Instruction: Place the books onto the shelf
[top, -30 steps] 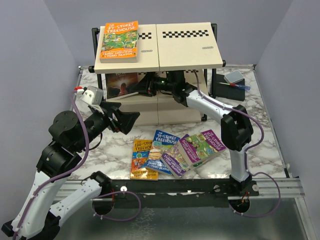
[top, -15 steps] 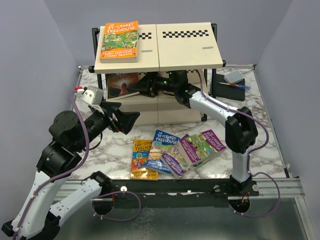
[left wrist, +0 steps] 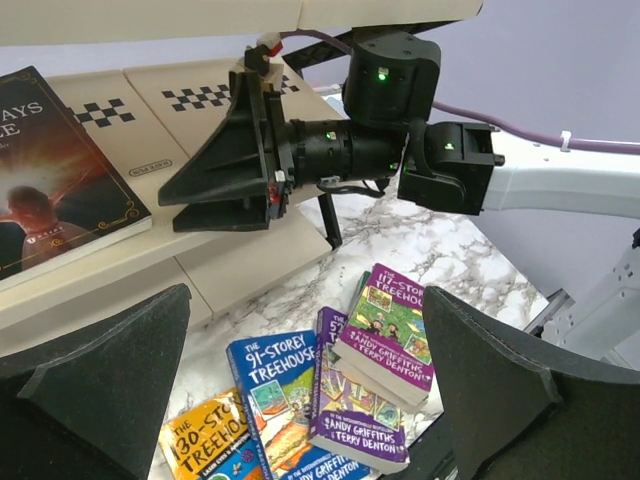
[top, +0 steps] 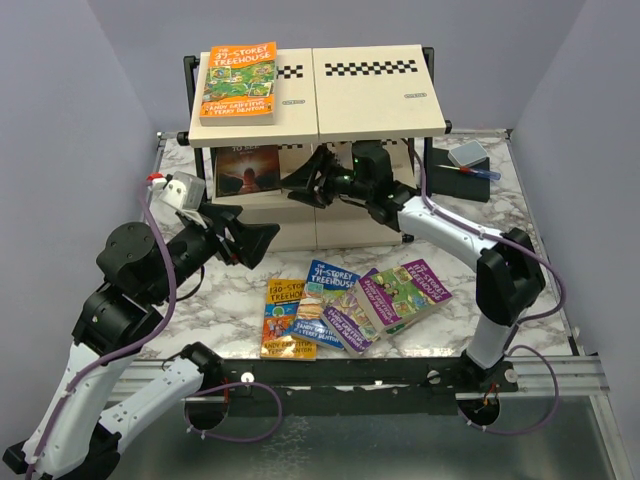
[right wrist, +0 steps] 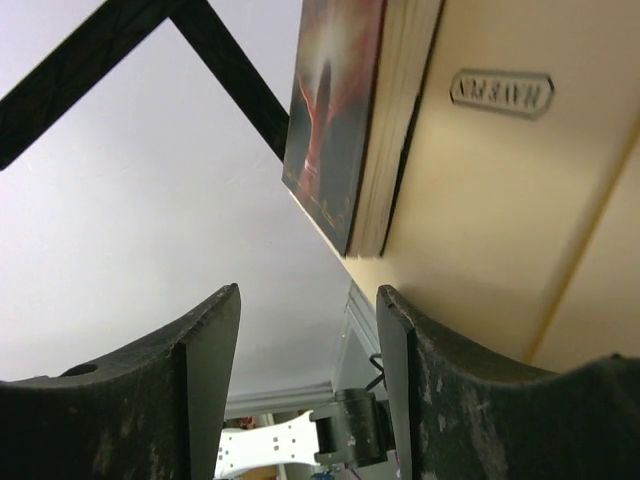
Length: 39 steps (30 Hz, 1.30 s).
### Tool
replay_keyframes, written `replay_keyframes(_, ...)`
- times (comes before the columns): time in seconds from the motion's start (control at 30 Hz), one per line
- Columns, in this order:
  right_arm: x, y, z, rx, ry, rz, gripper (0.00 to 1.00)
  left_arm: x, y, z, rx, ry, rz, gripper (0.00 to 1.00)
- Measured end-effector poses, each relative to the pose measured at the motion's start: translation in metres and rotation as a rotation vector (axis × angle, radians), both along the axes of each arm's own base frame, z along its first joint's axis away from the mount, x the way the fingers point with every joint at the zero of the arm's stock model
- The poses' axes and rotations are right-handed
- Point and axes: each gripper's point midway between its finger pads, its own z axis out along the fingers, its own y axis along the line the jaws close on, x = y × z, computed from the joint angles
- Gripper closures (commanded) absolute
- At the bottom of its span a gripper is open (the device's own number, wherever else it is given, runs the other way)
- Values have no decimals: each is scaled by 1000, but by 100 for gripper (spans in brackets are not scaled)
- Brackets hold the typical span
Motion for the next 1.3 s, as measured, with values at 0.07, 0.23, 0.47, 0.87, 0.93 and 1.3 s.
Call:
replay_keyframes(0.07,-5,-6,-2,-7,7,-9,38,-1,0,1,-5,0,0,1)
replay_keyframes(0.23,-26,-27,-5,-29,15,-31,37,-2,0,-3,-11,8,0,1)
replay_keyframes(0.47,-66,-75,-24,-131,37,-96,29,-1,-7,-19,-6,50,-31,1)
replay_keyframes(0.87,-124,-178,-38,-305,19,-328,20,-16,-37,-43,26,81,-233,1)
replay_keyframes(0.93,-130,-195,-51,-358,49,-371,19,-17,-45,-50,37,102,-278,1)
replay_keyframes(1.3,-187,-285,-117,-555,273,-601,15,-16,-76,-107,78,269,-445,1)
